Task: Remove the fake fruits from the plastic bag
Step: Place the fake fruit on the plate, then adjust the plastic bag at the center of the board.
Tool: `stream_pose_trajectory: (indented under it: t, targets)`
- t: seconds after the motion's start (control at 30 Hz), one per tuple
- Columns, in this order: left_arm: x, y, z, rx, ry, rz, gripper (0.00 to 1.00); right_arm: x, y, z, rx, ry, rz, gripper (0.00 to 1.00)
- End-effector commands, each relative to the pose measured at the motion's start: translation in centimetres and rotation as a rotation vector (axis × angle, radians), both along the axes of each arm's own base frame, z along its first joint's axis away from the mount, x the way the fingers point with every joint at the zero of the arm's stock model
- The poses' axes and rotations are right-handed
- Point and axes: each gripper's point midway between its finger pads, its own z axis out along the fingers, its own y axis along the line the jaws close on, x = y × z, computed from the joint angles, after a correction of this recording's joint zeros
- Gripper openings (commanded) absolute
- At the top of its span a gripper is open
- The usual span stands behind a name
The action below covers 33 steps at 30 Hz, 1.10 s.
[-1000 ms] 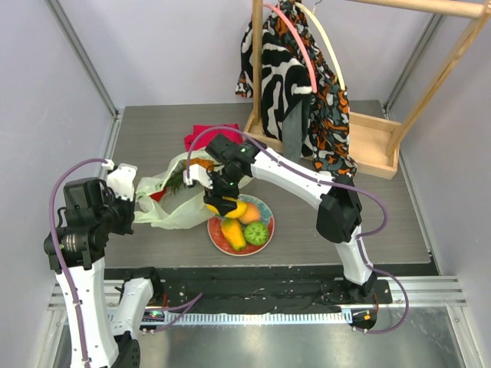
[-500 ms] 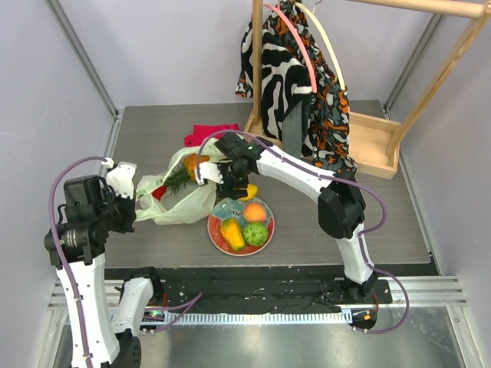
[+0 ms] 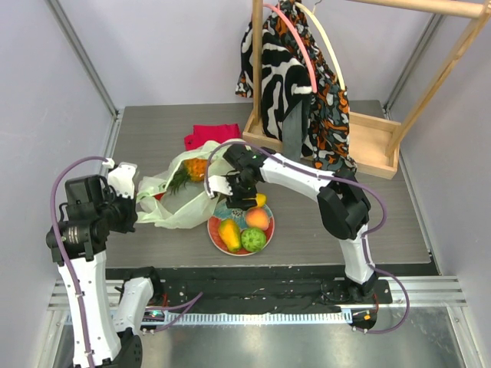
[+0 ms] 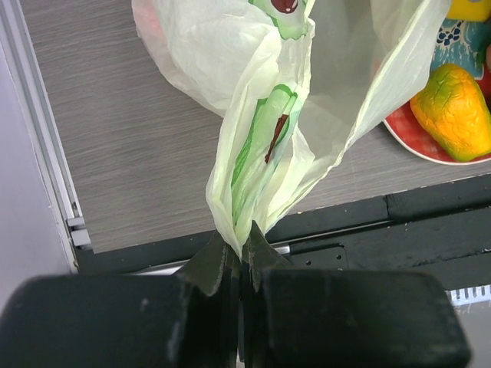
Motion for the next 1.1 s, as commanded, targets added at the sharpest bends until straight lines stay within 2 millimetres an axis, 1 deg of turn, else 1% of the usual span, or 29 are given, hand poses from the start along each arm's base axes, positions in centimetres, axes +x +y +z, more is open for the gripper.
stream_pose_trajectory:
  t: [0.0, 0.07, 0.1, 0.13, 0.17, 0.2, 0.3, 0.33, 0.37, 0.4, 0.43, 0.47, 0.5, 0.53, 0.57, 0.63, 0.67, 0.73, 0.77, 0.83, 0.87, 0.93, 0.97, 1.0, 1.03, 1.07]
  targets:
    - [-0.3, -0.2, -0.4, -0.027, 0.025, 0.012, 0.0, 0.2, 1.0, 2.8, 0.074, -0.056, 0.043, 0.39]
    - [-0.2, -0.2, -0.4, -0.029, 0.026, 0.014, 0.0, 0.0, 0.8, 2.7, 0.069, -0.05, 0.05, 0.46]
    - [-0.2, -0.2, -0.4, -0.028, 0.026, 0.013, 0.0, -0.2, 0.6, 2.4, 0.058, -0.038, 0.051, 0.55]
    - [-0.2, -0.2, -0.5, -0.03, 0.029, 0.013, 0.0, -0.3, 0.5, 2.4, 0.054, -0.035, 0.053, 0.62]
    - [-0.2, -0.2, -0.5, -0.029, 0.031, 0.014, 0.0, -0.4, 0.4, 2.4, 0.049, -0.031, 0.047, 0.75]
    - [-0.2, -0.1, -0.4, -0.027, 0.028, 0.016, 0.0, -0.5, 0.3, 2.5, 0.049, -0.027, 0.042, 1.0]
    - [-0.4, -0.2, -0.3, -0.025, 0.031, 0.015, 0.0, -1.2, 0.3, 4.5, 0.088, -0.01, 0.036, 1.0]
    - [-0.6, -0.1, -0.2, -0.02, 0.035, 0.019, 0.0, -2.0, 0.9, 6.3, 0.14, 0.008, 0.034, 0.99]
    - [-0.8, 0.0, -0.2, -0.014, 0.037, 0.024, 0.0, -2.4, 1.1, 7.5, 0.169, 0.026, 0.024, 1.0]
    - [-1.3, 0.0, -0.2, -0.006, 0.041, 0.018, 0.0, -2.7, 1.6, 9.6, 0.209, 0.028, 0.018, 1.0]
    - [-1.5, 0.3, -0.1, 0.013, 0.033, 0.026, 0.0, -3.4, 2.1, 11.5, 0.267, 0.051, 0.023, 1.0]
    - [-1.6, 0.4, -0.1, 0.024, 0.029, 0.025, 0.0, -3.8, 2.4, 12.9, 0.3, 0.083, -0.016, 1.0]
    - [-1.8, 0.6, 0.0, 0.037, 0.021, 0.029, 0.0, -4.0, 3.0, 14.8, 0.346, 0.087, -0.023, 1.0]
    - [-2.0, 1.0, 0.2, 0.056, 0.007, 0.041, 0.0, -4.6, 3.5, 15.9, 0.383, 0.116, -0.026, 1.0]
    - [-2.1, 1.1, 0.3, 0.063, 0.002, 0.044, 0.0, -4.8, 4.0, 17.5, 0.423, 0.135, -0.05, 1.0]
    - [-2.0, 1.0, 0.5, 0.055, -0.001, 0.047, 0.0, -5.1, 5.0, 18.9, 0.468, 0.165, -0.07, 1.0]
    - [-1.8, 0.9, 0.7, 0.048, -0.005, 0.046, 0.0, -4.8, 6.0, 20.1, 0.515, 0.189, -0.107, 0.99]
    - [-1.5, 0.6, 1.0, 0.031, -0.004, 0.04, 0.0, -4.1, 7.1, 20.8, 0.564, 0.202, -0.15, 0.97]
    - [-1.4, 0.5, 1.3, 0.028, -0.012, 0.036, 0.0, -3.2, 8.2, 21.0, 0.607, 0.19, -0.171, 0.92]
    - [-1.3, 0.6, 1.5, 0.027, -0.012, 0.037, 0.0, -2.8, 9.2, 20.9, 0.635, 0.219, -0.204, 0.87]
    - [-1.2, 0.6, 1.6, 0.028, -0.006, 0.038, 0.0, -2.6, 10.1, 21.2, 0.66, 0.208, -0.197, 0.8]
    - [-1.2, 0.6, 2.2, 0.03, -0.019, 0.039, 0.0, -2.3, 11.5, 19.8, 0.649, 0.219, -0.211, 0.74]
    - [-1.3, 0.6, 2.4, 0.034, -0.021, 0.036, 0.0, -2.6, 12.6, 20.2, 0.661, 0.207, -0.196, 0.72]
    - [-1.5, 0.6, 2.6, 0.034, -0.02, 0.032, 0.0, -2.1, 13.3, 18.5, 0.633, 0.208, -0.215, 0.68]
    - [-1.7, 0.5, 2.6, 0.036, -0.02, 0.031, 0.0, -2.1, 14.0, 17.8, 0.622, 0.197, -0.226, 0.66]
    - [-2.0, 0.5, 2.7, 0.04, -0.022, 0.027, 0.0, -2.3, 15.2, 17.7, 0.633, 0.175, -0.222, 0.65]
